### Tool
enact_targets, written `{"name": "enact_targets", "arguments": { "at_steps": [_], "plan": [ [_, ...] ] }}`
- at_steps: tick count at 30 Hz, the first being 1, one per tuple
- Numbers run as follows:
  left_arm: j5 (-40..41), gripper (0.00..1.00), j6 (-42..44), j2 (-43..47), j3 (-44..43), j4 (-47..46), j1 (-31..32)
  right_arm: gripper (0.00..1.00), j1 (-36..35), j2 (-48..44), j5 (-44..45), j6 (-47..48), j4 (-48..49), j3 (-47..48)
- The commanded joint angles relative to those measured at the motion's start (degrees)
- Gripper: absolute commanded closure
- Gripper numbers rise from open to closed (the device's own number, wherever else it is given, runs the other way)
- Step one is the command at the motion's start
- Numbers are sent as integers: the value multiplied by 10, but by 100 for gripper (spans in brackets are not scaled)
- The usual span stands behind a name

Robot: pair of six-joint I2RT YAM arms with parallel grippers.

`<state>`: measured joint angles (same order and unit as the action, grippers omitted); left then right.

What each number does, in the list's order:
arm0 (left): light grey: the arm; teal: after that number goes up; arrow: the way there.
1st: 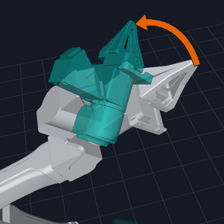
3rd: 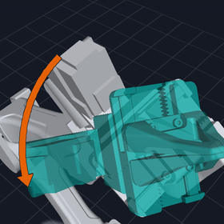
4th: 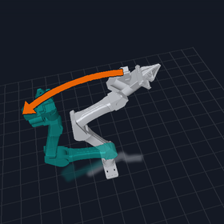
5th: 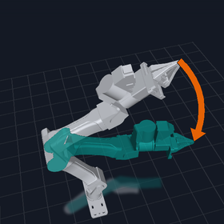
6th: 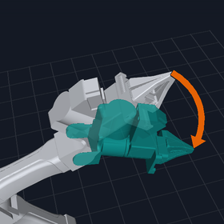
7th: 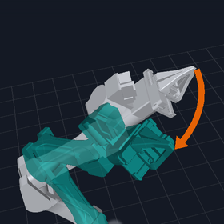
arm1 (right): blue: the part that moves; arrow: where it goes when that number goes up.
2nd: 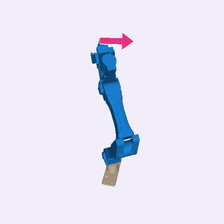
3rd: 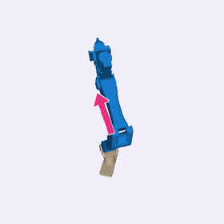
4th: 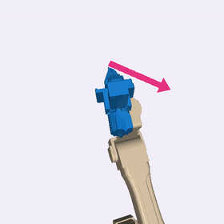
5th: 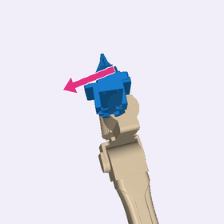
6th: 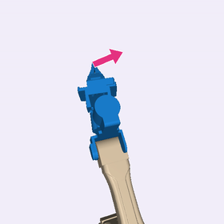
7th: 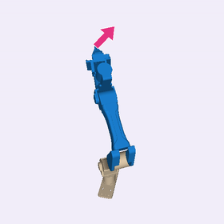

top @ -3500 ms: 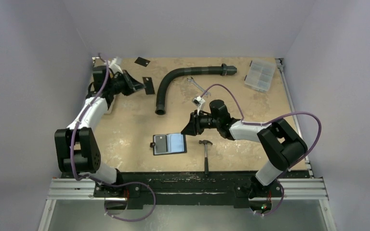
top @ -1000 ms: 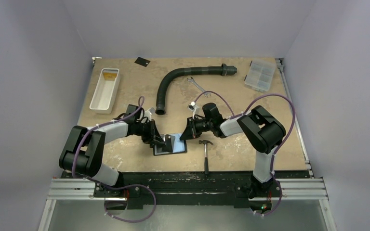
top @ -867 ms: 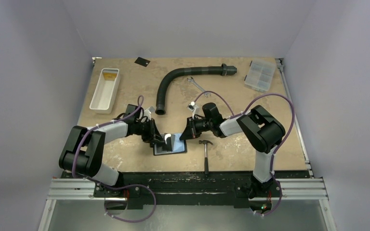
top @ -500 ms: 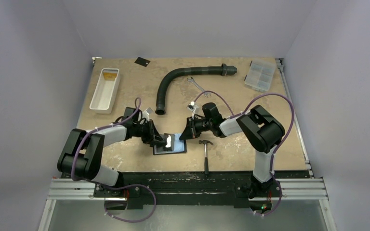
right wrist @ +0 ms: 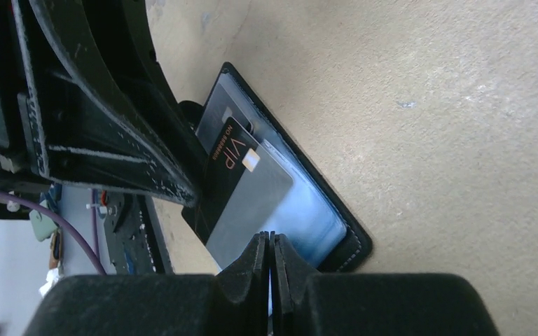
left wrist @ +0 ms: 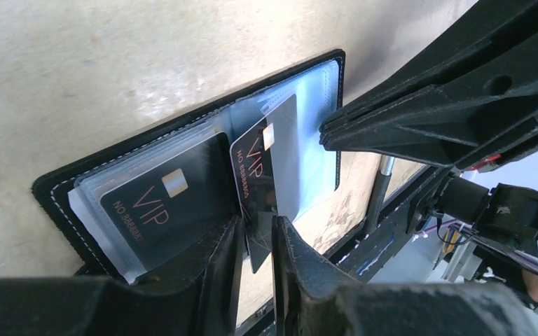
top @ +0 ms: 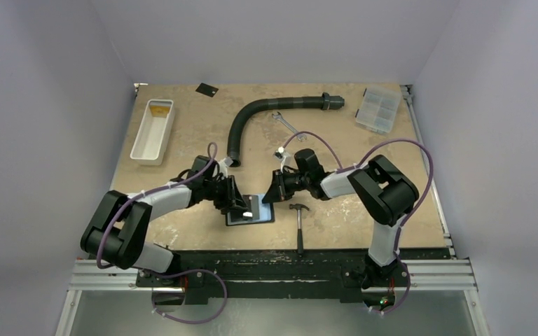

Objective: Put the credit cards into the card holder
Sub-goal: Insert the credit card into the card holder.

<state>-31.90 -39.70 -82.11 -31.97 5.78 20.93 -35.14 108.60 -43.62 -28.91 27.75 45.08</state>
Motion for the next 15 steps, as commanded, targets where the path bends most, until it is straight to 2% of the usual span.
{"name": "enact_targets", "arguments": {
  "at_steps": [1, 4, 8, 11, 15],
  "plan": [
    [46, 74, 0, -11, -29, 5, 32, 90, 1, -51, 41, 14, -45, -6],
    [80, 70, 14, -6, -46, 30, 43, 86, 1, -66, 69, 26, -81, -8],
    [74, 64, 7, -12, -50, 15, 59, 81, 4, -79, 87, 20, -92, -18],
    [99, 51, 27, -25, -78, 47, 80, 76, 5, -87, 89, 10, -94, -26],
    [105, 49, 26, -30, -92, 48, 100, 70, 8, -86, 76, -16, -76, -39]
  ]
}}
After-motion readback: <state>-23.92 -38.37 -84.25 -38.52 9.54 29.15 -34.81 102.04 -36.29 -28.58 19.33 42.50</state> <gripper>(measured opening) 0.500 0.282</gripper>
